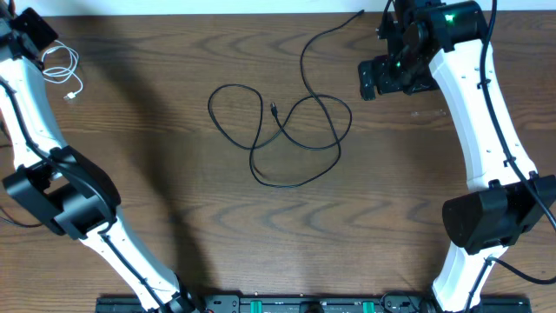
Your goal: Untangle cables
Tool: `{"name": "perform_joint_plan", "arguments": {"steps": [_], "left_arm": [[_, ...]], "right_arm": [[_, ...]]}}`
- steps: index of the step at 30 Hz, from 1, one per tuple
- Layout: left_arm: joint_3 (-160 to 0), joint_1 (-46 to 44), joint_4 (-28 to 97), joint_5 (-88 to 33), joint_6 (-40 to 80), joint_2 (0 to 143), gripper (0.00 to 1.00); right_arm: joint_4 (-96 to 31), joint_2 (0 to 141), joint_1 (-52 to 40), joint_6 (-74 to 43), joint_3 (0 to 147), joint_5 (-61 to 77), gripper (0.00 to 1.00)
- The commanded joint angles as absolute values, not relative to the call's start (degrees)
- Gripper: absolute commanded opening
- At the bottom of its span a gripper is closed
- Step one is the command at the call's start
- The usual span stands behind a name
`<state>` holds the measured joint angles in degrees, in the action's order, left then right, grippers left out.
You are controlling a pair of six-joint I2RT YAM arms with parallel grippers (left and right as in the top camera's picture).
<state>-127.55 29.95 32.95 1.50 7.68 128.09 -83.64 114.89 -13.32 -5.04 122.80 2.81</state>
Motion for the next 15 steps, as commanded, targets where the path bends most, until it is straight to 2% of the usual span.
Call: {"name": "perform_joint_plan", "arguments": {"steps": [1,4,7,10,15], "left_arm": [[-127.6,29.8,36.4,-12.4,7.7,119.1,0.87],[-127.6,29.6,42.3,-25.4,10.1,115.0,0.88],[-127.6,27.8,49.1,-29.6,11.9,112.7,0.87],[-127.6,22.2,60.6,-24.8,11.9,111.9,0.86],[-125.9,14.9,70.3,-17.3,11.6,112.3,0.86]], "right_arm": [[-83.2,114.5,-13.6,-5.7,122.8,2.8,0.99],[-82.7,114.5,-13.4,-5.7,122.8,3.1,0.99],[-82.3,114.5,-12.6,-5.7,122.8,3.8,0.99],[-82.3,114.5,-10.1,-5.7,122.8,6.9,0.99],[-82.3,114.5,-5.9,-5.5,122.8,10.1,0.99]]}}
